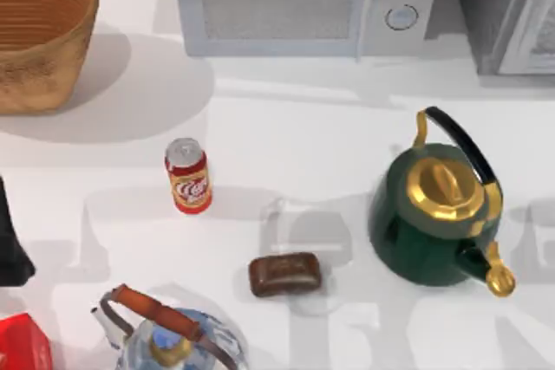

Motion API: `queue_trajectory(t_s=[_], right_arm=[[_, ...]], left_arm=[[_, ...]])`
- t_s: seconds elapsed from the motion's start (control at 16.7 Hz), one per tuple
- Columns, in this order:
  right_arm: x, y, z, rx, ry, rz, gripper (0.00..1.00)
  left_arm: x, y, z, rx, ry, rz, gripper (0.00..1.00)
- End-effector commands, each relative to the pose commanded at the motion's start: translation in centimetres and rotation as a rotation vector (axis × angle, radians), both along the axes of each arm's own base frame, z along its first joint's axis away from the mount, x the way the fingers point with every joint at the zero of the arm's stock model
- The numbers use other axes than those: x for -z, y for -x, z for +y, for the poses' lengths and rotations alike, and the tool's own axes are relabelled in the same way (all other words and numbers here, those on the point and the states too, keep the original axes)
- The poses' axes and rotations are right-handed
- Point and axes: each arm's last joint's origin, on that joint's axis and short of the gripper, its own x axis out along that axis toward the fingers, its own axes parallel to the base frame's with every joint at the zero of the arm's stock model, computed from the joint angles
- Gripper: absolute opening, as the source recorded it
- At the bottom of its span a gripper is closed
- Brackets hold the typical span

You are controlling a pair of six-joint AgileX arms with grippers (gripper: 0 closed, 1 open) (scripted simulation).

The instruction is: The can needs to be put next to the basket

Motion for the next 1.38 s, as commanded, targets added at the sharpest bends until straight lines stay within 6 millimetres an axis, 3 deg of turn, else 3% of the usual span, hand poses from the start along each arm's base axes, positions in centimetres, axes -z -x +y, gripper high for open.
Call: queue_trajectory(t_s=[0.3, 0.48, 0.66, 0.84, 0.96, 1.2, 1.38], right_arm=[[0.0, 0.0, 0.0, 0.0, 0.0, 0.0, 1.0], [0.0, 0.0, 0.0, 0.0, 0.0, 0.0, 1.0], [0.0, 0.0, 0.0, 0.0, 0.0, 0.0, 1.0], [0.0, 0.0, 0.0, 0.0, 0.0, 0.0, 1.0], [0.0, 0.0, 0.0, 0.0, 0.0, 0.0, 1.0], [0.0, 0.0, 0.0, 0.0, 0.0, 0.0, 1.0], [0.0, 0.0, 0.0, 0.0, 0.0, 0.0, 1.0]], left_arm=[[-1.2, 0.0, -0.2, 0.014, -0.015, 0.046, 1.0], [-4.1, -0.4, -0.6, 0.055, -0.051, 0.155, 1.0], [-8.1, -2.2, -1.4, 0.122, -0.109, 0.327, 1.0], [-11.3, -6.3, -2.9, 0.21, -0.187, 0.569, 1.0], [-12.3, -9.9, -4.4, 0.278, -0.249, 0.751, 1.0], [-11.4, -17.1, -8.6, 0.415, -0.383, 1.087, 1.0], [-9.8, -21.1, -11.9, 0.504, -0.477, 1.266, 1.0]])
